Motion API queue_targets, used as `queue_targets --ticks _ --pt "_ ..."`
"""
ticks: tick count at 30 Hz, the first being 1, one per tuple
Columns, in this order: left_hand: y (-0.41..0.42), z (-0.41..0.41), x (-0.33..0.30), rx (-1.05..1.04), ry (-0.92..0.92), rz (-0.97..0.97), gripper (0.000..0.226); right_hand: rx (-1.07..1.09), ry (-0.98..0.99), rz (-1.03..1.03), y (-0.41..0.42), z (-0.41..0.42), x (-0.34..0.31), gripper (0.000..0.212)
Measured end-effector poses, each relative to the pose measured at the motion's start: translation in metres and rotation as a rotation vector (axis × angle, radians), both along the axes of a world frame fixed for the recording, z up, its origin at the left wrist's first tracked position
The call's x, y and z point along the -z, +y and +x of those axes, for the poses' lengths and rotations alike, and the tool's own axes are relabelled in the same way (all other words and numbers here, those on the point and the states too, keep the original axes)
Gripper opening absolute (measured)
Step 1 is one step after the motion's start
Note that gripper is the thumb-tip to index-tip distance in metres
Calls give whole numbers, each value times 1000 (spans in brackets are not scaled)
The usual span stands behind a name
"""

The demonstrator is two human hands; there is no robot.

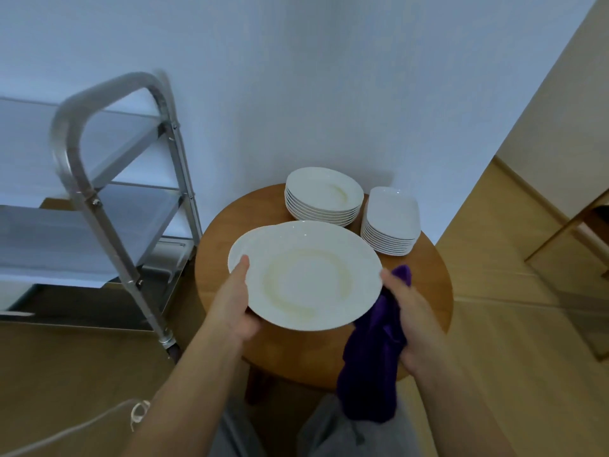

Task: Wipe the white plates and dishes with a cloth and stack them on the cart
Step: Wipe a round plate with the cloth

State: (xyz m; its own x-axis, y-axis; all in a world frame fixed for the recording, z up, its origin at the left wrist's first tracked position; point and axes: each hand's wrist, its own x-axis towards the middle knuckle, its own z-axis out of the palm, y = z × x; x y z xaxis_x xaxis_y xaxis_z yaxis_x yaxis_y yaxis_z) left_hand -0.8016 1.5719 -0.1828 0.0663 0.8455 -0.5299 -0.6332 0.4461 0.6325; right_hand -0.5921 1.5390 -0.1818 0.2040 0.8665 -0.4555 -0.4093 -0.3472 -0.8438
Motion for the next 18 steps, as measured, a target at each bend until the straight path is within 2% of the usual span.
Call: queue_targets --ticks 2,4,5,6,9,11,14,18 --pt "-4 0 1 8 71 37 40 173 -74 171 -4 7 -13 66" --pt "-5 -2 -3 9 116 50 44 176 -140 388 -9 8 -32 58" --pt "-5 -3 -3 9 119 50 47 86 -198 486 -14 3 -40 45" --pt "-5 -2 -3 15 112 43 49 -60 -357 557 -18 -6 -47 36" --pt "-6 3 -5 107 -24 35 59 -775 -1089 606 -33 -35 -47 66" --pt "-8 6 -9 153 -40 -2 60 -1149 -1357 593 -36 -42 -34 76" --pt "-14 5 -11 172 57 -99 60 -1334 -1402 673 -33 -43 -25 65" --pt "-19 5 -6 203 128 -117 64 -1372 -1588 867 -26 -51 -9 65"
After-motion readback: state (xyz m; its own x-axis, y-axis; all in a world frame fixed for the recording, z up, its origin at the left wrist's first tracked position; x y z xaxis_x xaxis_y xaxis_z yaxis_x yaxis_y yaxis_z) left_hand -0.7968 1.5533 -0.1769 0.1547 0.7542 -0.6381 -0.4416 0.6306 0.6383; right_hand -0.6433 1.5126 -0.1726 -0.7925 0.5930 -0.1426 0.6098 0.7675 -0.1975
